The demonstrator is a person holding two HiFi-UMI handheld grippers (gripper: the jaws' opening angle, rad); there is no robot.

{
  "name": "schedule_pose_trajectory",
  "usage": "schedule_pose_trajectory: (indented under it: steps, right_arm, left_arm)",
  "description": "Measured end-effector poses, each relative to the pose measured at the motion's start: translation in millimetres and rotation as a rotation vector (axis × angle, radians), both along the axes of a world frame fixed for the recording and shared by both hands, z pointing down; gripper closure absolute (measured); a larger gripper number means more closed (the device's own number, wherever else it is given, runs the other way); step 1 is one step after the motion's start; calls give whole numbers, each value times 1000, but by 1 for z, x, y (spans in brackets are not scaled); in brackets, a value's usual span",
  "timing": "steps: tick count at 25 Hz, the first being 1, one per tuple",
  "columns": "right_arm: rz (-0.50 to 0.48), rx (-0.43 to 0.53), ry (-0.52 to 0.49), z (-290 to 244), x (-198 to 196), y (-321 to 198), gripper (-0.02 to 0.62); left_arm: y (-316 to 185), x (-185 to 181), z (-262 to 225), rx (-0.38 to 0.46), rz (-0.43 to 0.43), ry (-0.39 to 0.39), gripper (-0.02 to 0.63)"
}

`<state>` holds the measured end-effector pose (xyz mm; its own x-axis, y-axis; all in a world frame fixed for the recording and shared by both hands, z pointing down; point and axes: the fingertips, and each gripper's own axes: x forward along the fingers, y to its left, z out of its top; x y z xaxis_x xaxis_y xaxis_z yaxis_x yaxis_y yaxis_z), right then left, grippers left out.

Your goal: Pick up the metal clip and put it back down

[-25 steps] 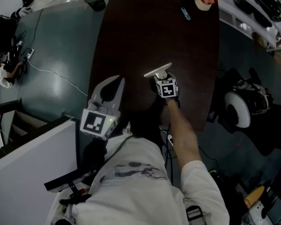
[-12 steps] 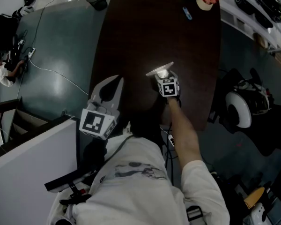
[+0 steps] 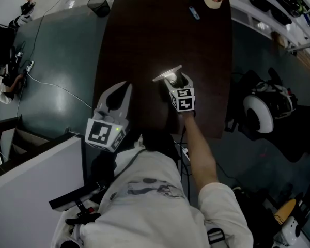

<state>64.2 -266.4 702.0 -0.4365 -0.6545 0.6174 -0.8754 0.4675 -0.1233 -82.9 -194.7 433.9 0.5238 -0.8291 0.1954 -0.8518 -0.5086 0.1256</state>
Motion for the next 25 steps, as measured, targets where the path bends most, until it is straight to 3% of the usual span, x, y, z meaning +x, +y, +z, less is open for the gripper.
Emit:
schedule_pose_trajectory:
  steps: [4,8,11,17,25]
  right_arm:
    - [82,136,1,-62,14,16,435]
    - [186,261,-60,-130,32,46,594]
    - [223,324,-123,-172,39,68,595]
    - [162,428,-138,-229,32,116,595]
    - [163,457,-156,-247,39,169,595]
  left_arm:
    - [7,14,-3,12,13,10,609]
    - [19,33,-6,18,24,23,609]
    - [29,44,-7,24,27,38,609]
    - [53,67,-3,22,27,62,609]
    - [94,81,5,10,47,72,609]
